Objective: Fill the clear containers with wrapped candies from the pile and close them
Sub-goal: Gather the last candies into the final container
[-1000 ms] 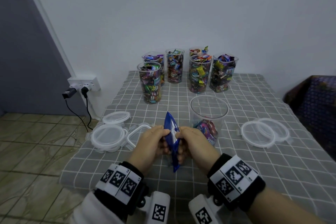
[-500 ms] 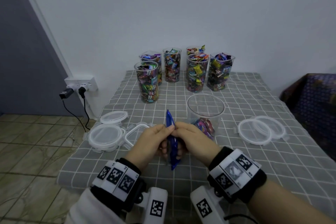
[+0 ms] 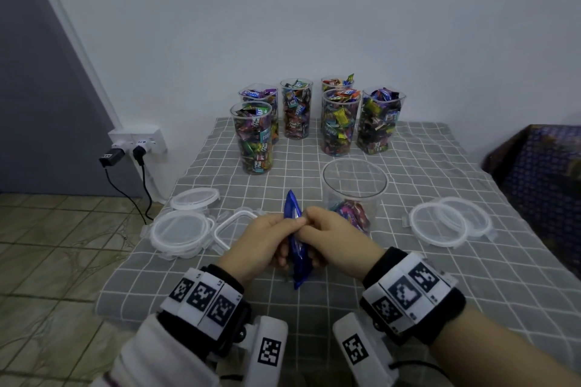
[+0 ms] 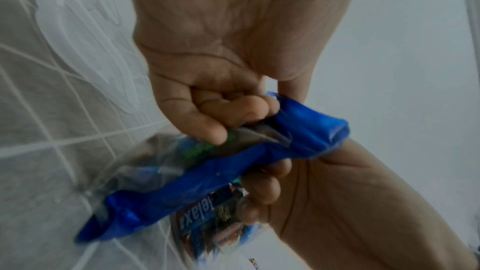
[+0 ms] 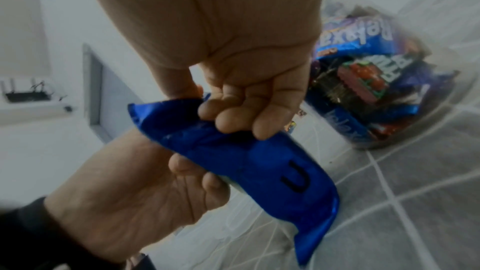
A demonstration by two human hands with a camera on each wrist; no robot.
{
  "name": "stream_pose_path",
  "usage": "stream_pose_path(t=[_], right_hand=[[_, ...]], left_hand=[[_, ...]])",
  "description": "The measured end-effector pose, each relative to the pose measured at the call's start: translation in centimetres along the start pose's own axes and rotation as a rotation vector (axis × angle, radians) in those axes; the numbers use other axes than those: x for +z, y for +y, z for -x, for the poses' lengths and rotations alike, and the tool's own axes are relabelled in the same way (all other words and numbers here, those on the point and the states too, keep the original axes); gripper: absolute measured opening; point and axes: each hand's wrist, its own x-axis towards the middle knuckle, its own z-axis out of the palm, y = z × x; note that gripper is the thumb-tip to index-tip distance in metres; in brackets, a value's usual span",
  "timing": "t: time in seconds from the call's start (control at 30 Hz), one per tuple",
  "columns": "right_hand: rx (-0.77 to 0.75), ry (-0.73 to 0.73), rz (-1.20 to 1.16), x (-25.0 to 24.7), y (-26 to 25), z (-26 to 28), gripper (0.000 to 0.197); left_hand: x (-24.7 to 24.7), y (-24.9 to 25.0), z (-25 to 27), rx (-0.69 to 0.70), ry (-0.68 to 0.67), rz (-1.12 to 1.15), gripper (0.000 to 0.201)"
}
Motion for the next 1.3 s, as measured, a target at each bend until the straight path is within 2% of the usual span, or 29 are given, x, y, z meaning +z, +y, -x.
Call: stream_pose_path(t=[0.13,0.27,0.37,0.53,0.63,0.8,0.87,0.93,1.0,1.1,1.13,1.23,1.3], right_hand=[[-0.07,0.067,0.22,0.4,-0.2,-0.1,0.02],[-0.025,-0.013,0.048,0.2,-0.1,-0.1,0.026],[0.015,-0.015,-0.007,0.1,0.0,-0.1,0.024],[0.053,0.004,-0.13,0.3,0.0,0.0,0.024],[0.006,0.044,0.016,0.2,0.0,0.2,0.021],[-0.173,0.12,0.628,-0.2,-1.3,1.7,0.024],[-0.199,0.167,0.771,-0.1,-2.1,2.0,0.029],[-0.209,0.22,0.803,-0.2,-2.6,1.9,0.031],[-0.214,0.25,0.738,-0.5,-3.1,1.7,0.034],[-0.211,0.246,0.569,-0.8,-3.6,1.4,0.033],[-0.209,0.249,0.536,-0.9,-3.7,1.2,0.031],[-0.212,0.281,0.46,-0.9,-3.7,1.1,0.025],[-0.209,0.293,0.395,-0.7,-3.4,1.1,0.026]], left_hand=[[-0.1,-0.4,0.0,0.037,-0.013,0.01,0.029],[-0.1,-0.6,0.4,0.067,-0.049,0.024,0.027],[-0.3,-1.1,0.3,0.071,-0.064,0.054,0.028],[-0.8,-1.8,0.2,0.005,0.062,0.168,0.025],[-1.3,-1.2,0.6,0.055,0.146,0.03,0.035],[-3.0,-0.3,0.9,0.175,0.261,-0.373,0.03],[-3.4,0.1,1.3,0.216,0.316,-0.493,0.03],[-3.5,0.6,1.6,0.256,0.379,-0.549,0.029],[-3.5,1.1,1.8,0.303,0.433,-0.546,0.025],[-3.2,1.3,1.9,0.353,0.422,-0.433,0.009],[-3.2,1.1,1.9,0.337,0.376,-0.355,0.016],[-3.2,-0.3,1.8,0.279,0.145,-0.174,0.081],[-2.8,-0.9,1.9,0.252,0.023,-0.146,0.108]])
